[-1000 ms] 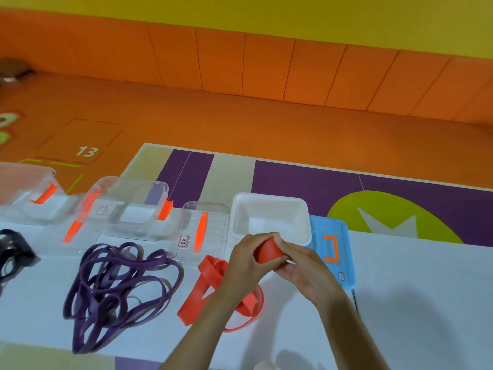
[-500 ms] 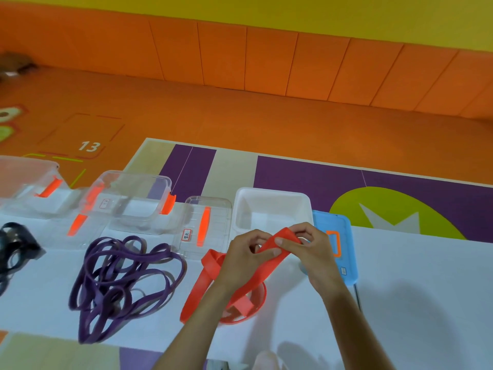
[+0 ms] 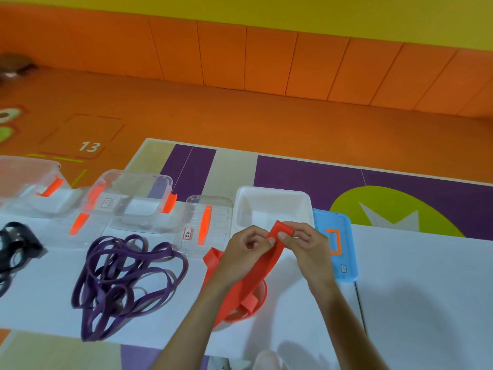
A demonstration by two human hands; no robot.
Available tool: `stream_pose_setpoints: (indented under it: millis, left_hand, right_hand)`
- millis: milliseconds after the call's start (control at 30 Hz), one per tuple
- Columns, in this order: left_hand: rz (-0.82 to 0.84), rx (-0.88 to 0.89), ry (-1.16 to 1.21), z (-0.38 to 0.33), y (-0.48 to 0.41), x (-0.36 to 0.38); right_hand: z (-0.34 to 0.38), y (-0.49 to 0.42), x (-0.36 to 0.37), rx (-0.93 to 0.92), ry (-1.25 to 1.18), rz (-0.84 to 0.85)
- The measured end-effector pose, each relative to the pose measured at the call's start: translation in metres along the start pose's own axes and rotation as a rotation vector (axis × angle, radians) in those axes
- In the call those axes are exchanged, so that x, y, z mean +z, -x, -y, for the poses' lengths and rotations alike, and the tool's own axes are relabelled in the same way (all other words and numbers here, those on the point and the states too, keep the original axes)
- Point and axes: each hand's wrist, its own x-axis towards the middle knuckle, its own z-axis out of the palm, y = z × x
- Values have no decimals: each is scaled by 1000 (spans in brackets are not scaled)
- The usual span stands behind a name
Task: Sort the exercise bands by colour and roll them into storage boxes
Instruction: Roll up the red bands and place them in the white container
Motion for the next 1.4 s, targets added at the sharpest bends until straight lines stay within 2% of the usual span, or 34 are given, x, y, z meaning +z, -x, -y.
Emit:
stream_pose_setpoints:
  millis: [133,200,400,500,600,800,967,1133,1267,1400]
  left_hand:
    - [-11,-60,37,-1,-1,3]
    - [-19,-103,127,-1,0,5]
    - [-71,-283,363,-17,8,8]
    - [-53,-294,351,-15,7,9]
    - [-74,-268,370,-8,9,7]
    - [-32,-321,408,2,16,8]
    - [24,-331,392,1,13,-4]
    - [14,-265,295,4,15,-2]
    - [109,-186,157,-1,19,1]
    - [153,-180,121,-3,24,5]
  right_hand:
    - [0,10,8,-214,175,-33]
    - [1,15,11,-306,217,-30]
    - [-4,11,13,-447,290,-15]
    - [-11,9,10,-512,321,21]
    - [-13,11,8,-463,312,86]
    - [-14,13,1,-209,169,215]
    - [-16,15,-11,-159,101,359]
    - [-16,13,-11,-103,102,297]
    - [-16,15,-16,-108,91,218]
    - [-23,20,-16,-88,132,221]
